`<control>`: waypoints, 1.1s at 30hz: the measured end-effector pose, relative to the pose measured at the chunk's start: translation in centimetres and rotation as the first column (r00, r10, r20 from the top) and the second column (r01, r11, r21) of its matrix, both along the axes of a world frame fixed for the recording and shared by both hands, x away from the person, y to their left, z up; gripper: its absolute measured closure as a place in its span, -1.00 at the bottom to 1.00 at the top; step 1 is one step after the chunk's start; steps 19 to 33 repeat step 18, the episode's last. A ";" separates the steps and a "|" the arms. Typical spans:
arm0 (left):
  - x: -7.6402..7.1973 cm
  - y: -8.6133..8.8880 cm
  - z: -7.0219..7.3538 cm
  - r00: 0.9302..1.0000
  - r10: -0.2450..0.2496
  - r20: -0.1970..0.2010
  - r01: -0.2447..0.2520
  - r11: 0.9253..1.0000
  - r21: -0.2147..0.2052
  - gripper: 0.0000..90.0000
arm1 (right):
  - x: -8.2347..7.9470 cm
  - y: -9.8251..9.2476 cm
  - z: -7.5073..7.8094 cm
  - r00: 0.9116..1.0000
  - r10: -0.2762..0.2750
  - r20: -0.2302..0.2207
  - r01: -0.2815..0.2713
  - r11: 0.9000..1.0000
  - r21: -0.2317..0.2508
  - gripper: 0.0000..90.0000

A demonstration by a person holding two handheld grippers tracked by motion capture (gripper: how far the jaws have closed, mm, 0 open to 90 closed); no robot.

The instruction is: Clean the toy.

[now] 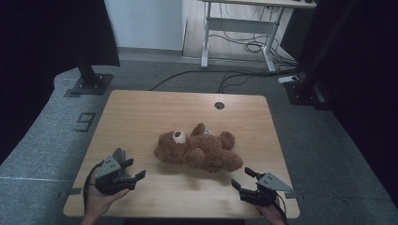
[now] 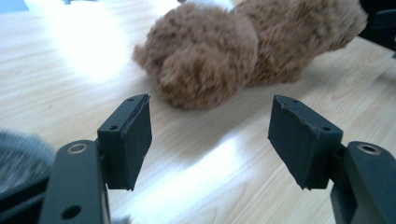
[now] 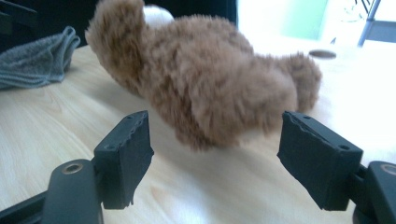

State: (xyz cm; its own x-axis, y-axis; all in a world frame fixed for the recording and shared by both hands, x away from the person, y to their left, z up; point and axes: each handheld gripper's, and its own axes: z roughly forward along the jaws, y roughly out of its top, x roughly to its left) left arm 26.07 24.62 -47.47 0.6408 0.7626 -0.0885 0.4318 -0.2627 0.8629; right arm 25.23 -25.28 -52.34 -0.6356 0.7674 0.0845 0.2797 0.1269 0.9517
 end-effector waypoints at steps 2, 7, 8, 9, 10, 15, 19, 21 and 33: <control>0.0 0.2 -0.4 1.000 0.005 -0.011 -0.005 1.000 0.001 -0.32 | 0.0 -0.1 -0.5 1.000 0.012 -0.023 -0.013 1.000 -0.016 -0.44; 0.0 -0.1 -0.9 1.000 -0.005 -0.023 0.005 1.000 0.007 -0.32 | 0.3 0.0 -0.8 0.999 0.007 -0.032 -0.008 1.000 -0.025 -0.44; 0.0 -0.2 -0.9 1.000 -0.008 -0.023 0.008 1.000 0.008 -0.32 | 0.2 0.0 -0.8 0.999 0.009 -0.032 -0.010 1.000 -0.027 -0.44; 0.0 -0.3 -0.9 1.000 -0.012 -0.025 0.012 1.000 0.007 -0.32 | 0.2 0.0 -0.9 0.999 0.009 -0.032 -0.010 1.000 -0.027 -0.45; 0.0 -0.3 -0.9 1.000 -0.015 -0.026 0.015 1.000 0.006 -0.32 | 0.2 0.0 -1.0 0.999 0.008 -0.034 -0.009 1.000 -0.029 -0.44; -0.1 0.0 -0.8 1.000 -0.010 -0.021 0.010 1.000 -0.007 -0.32 | 0.4 0.1 -1.4 0.999 0.000 -0.044 -0.002 0.999 -0.036 -0.45; -0.1 0.0 -0.7 1.000 -0.011 -0.020 0.010 1.000 -0.010 -0.33 | 0.3 0.2 -1.3 0.999 0.006 -0.042 -0.008 0.999 -0.037 -0.45; -0.1 0.0 -0.7 1.000 -0.011 -0.020 0.010 1.000 -0.010 -0.33 | 0.3 0.2 -1.3 0.999 0.006 -0.042 -0.008 0.999 -0.037 -0.45; -0.1 0.0 -0.7 1.000 -0.011 -0.020 0.010 1.000 -0.010 -0.33 | 0.3 0.2 -1.3 0.999 0.006 -0.042 -0.008 0.999 -0.037 -0.45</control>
